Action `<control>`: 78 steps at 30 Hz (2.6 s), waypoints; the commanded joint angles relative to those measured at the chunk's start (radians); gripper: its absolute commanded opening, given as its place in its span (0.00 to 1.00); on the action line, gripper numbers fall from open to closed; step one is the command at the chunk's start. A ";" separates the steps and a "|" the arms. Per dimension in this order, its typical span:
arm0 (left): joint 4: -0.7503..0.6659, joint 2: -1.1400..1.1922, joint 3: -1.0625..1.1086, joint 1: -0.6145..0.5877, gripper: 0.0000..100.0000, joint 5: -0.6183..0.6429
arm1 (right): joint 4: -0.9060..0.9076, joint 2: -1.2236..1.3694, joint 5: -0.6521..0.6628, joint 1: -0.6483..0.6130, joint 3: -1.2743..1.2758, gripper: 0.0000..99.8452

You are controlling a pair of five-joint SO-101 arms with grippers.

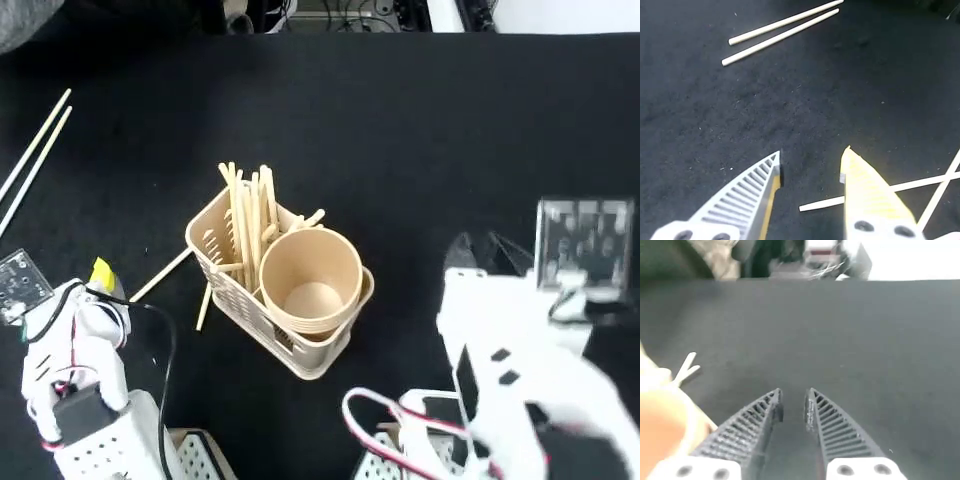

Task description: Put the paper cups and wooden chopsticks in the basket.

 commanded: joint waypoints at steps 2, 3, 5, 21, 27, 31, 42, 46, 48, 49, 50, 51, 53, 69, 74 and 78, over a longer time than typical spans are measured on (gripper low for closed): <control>-0.029 -0.035 0.024 -0.018 0.20 0.006 | 0.038 0.217 -0.095 -0.152 -0.143 0.10; -0.031 -0.035 0.030 -0.018 0.20 0.005 | 0.040 0.245 -0.107 -0.206 -0.148 0.12; -0.031 -0.035 0.035 -0.015 0.20 0.005 | 0.040 0.283 -0.133 -0.299 -0.145 0.18; -0.028 -0.035 0.038 -0.012 0.20 -0.034 | 0.040 0.496 -0.210 -0.466 0.154 0.31; -0.026 -0.035 0.038 -0.012 0.20 -0.035 | 0.040 0.501 -0.144 -0.466 0.223 0.30; -0.026 -0.035 0.038 -0.012 0.20 -0.037 | 0.040 0.506 -0.126 -0.466 0.291 0.30; -0.025 -0.035 0.039 -0.012 0.20 -0.038 | 0.032 0.504 -0.066 -0.404 0.148 0.01; -0.025 -0.035 0.039 -0.012 0.20 -0.038 | 0.032 0.532 -0.035 -0.315 0.053 0.01; -0.025 -0.035 0.039 -0.012 0.20 -0.038 | 0.032 0.570 0.031 -0.290 0.002 0.01; -0.025 -0.035 0.039 -0.012 0.20 -0.038 | 0.032 0.598 0.077 -0.279 -0.027 0.01; -0.025 -0.035 0.039 -0.012 0.20 -0.038 | 0.032 0.630 0.120 -0.265 -0.059 0.01; -0.025 -0.035 0.039 -0.012 0.20 -0.038 | 0.032 0.665 0.153 -0.252 -0.093 0.01; -0.025 -0.035 0.039 -0.012 0.20 -0.038 | 0.031 0.750 0.207 -0.224 -0.177 0.01; -0.025 -0.035 0.039 -0.010 0.20 -0.038 | 0.034 1.164 0.451 -0.069 -0.581 0.17; -0.025 -0.035 0.038 -0.010 0.20 -0.040 | 0.035 1.133 0.446 -0.044 -0.593 0.34; -0.025 -0.035 0.036 -0.010 0.20 -0.064 | 0.037 1.043 0.445 -0.040 -0.593 0.31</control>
